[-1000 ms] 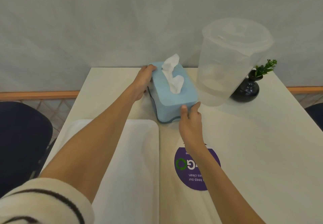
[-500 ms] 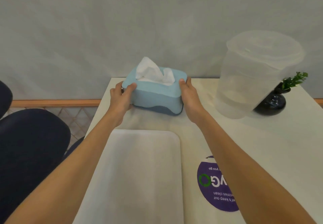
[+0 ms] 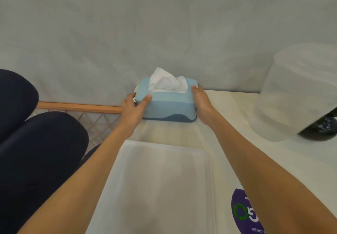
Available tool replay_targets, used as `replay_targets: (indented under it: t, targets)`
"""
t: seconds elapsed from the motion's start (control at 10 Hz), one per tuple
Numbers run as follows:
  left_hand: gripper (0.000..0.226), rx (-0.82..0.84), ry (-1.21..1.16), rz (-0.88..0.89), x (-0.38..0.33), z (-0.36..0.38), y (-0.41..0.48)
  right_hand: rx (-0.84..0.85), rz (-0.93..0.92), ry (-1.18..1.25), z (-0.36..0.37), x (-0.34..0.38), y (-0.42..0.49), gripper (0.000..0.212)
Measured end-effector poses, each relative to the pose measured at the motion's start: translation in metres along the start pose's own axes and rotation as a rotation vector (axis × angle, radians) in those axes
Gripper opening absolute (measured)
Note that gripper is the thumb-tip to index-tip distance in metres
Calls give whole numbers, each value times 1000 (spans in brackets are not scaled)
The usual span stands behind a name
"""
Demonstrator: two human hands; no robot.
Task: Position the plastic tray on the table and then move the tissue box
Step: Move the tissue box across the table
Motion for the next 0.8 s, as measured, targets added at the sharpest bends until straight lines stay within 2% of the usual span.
replay_targets:
  t: [0.3,0.6,0.8]
  targets:
    - [71,50,15,-2,-18,13,12,-64,-32,11,-14,6,5,51]
    - [69,10,69,-25,-24,12,8,-77,-41,-194,-17,11,-6,61]
    - [60,-28,207,93,-48,4,-20,-114,-121,-256,-31,21,-51,59]
Point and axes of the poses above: each hand's wrist, its own y-axis towards the middle knuckle, its own z-axis out of the palm, x = y × z, the point moved 1 cm from there along y, towards the middle knuckle, and after that the axes turned 9 degrees about z, right-handed, at the moved point
